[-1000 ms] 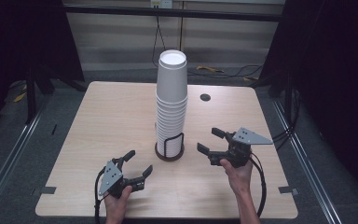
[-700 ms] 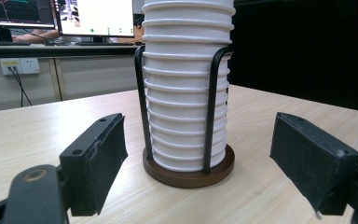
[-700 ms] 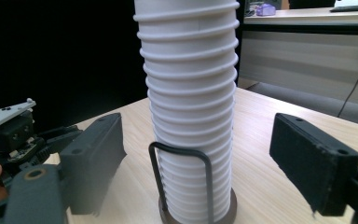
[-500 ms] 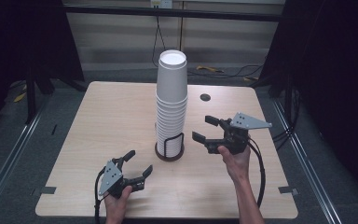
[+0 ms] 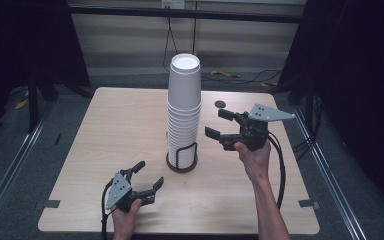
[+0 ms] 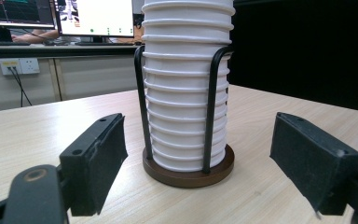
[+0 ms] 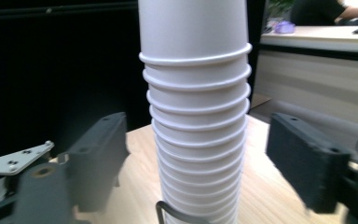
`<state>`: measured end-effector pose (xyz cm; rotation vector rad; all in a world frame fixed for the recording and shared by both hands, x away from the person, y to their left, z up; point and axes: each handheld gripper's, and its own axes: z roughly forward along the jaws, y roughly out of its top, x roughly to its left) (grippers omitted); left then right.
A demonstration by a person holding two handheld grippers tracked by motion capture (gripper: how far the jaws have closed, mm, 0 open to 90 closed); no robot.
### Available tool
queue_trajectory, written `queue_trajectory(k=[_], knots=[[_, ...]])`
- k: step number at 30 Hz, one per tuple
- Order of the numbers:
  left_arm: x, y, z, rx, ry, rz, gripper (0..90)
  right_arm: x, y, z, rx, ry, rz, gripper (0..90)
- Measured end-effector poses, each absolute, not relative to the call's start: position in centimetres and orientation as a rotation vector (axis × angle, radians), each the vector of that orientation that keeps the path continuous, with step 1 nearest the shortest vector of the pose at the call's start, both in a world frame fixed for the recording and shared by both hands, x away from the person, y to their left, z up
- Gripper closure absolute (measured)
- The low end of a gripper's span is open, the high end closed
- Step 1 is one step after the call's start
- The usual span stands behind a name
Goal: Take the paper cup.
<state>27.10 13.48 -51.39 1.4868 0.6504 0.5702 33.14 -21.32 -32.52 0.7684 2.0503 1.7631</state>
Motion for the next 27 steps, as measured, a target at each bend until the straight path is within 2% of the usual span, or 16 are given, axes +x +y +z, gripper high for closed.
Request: queue_trajectory(k=[8,10,23,25,27], knots=[[27.1,13.5,-51.4,1.490,0.651,0.569,18.0,33.9,-20.8,-30.6,0.723,2.065,1.767,16.2],[27.1,13.5,-51.4,1.492,0.650,0.571,18.0,34.1,-20.5,-30.1,0.701,2.083,1.777,13.4],[27.1,13.5,-51.4,1.493,0.647,0.570,18.0,35.0,-19.4,-27.3,0.624,2.117,1.751,18.0],[27.1,13.5,-51.4,1.492,0.646,0.566,18.0,35.1,-19.3,-26.9,0.604,2.113,1.769,22.3],[27.1,13.5,-51.4,1.486,0.648,0.562,18.0,35.2,-19.2,-26.4,0.594,2.103,1.789,21.4]])
